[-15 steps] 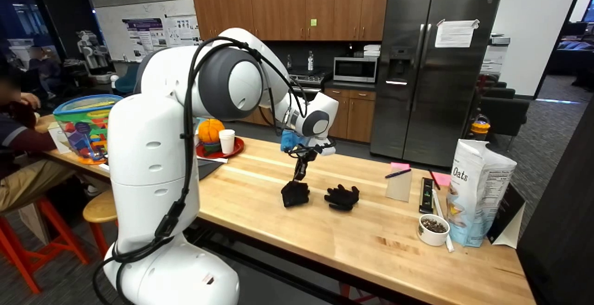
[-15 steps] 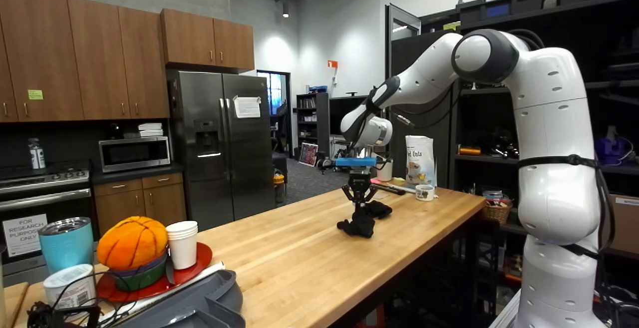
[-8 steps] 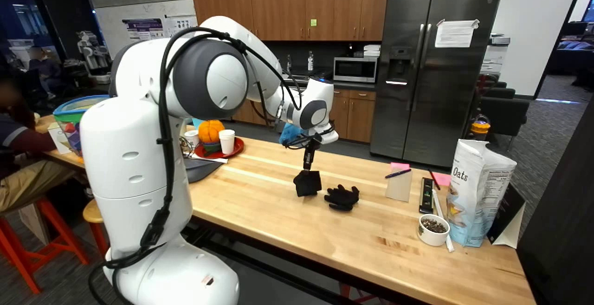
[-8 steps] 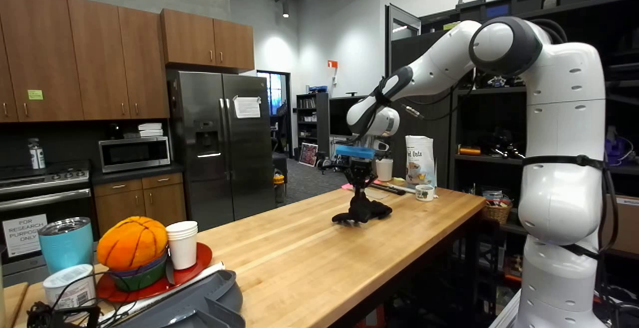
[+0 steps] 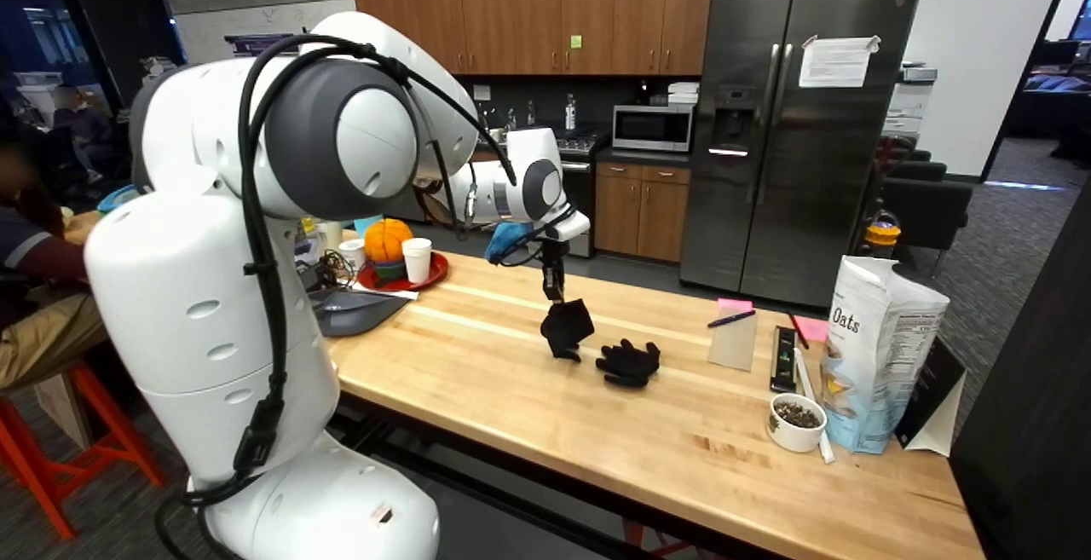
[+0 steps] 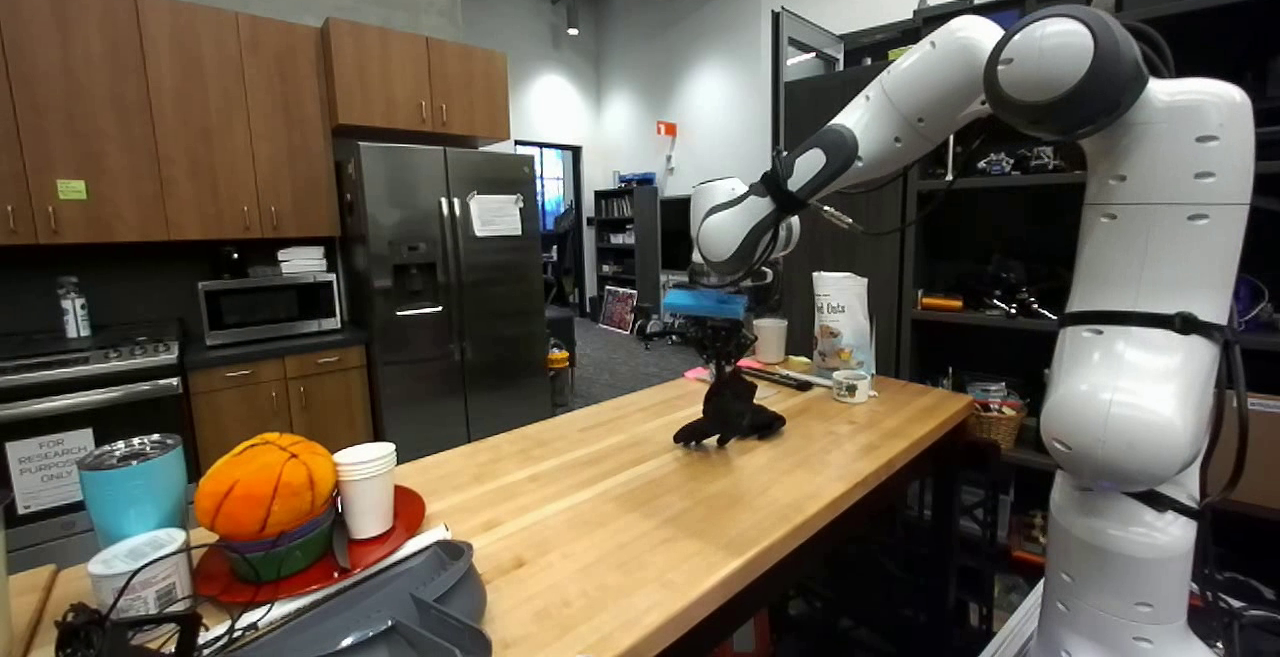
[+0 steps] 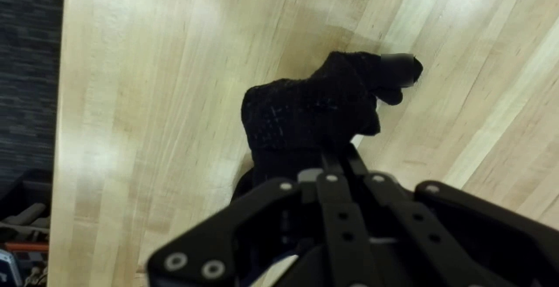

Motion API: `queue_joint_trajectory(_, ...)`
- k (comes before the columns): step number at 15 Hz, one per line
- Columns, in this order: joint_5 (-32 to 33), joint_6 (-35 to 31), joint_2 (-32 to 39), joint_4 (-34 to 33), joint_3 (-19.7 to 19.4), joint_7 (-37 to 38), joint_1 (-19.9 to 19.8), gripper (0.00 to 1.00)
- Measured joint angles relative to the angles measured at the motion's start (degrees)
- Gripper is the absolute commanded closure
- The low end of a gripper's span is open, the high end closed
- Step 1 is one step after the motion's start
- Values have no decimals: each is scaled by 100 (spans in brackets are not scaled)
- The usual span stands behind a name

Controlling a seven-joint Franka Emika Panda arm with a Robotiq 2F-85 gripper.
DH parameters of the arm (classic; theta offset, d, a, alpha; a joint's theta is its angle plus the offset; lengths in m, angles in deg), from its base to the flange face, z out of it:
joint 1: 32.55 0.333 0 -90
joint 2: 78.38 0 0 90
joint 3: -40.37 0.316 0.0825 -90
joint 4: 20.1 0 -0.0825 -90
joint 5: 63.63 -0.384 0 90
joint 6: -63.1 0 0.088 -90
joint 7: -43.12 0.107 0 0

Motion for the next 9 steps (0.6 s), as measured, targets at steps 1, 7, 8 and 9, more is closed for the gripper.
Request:
queue_joint_trajectory(1, 201, 19, -52, 49, 86, 140, 12, 99)
queue_joint_trajectory(7, 965, 221, -398, 304, 525, 577, 43, 99)
queue_joint_trajectory(8, 1065, 263, -479, 350, 597, 622, 47, 99)
queue_joint_trajectory(9, 1163, 309, -561, 394, 668, 677, 60, 99)
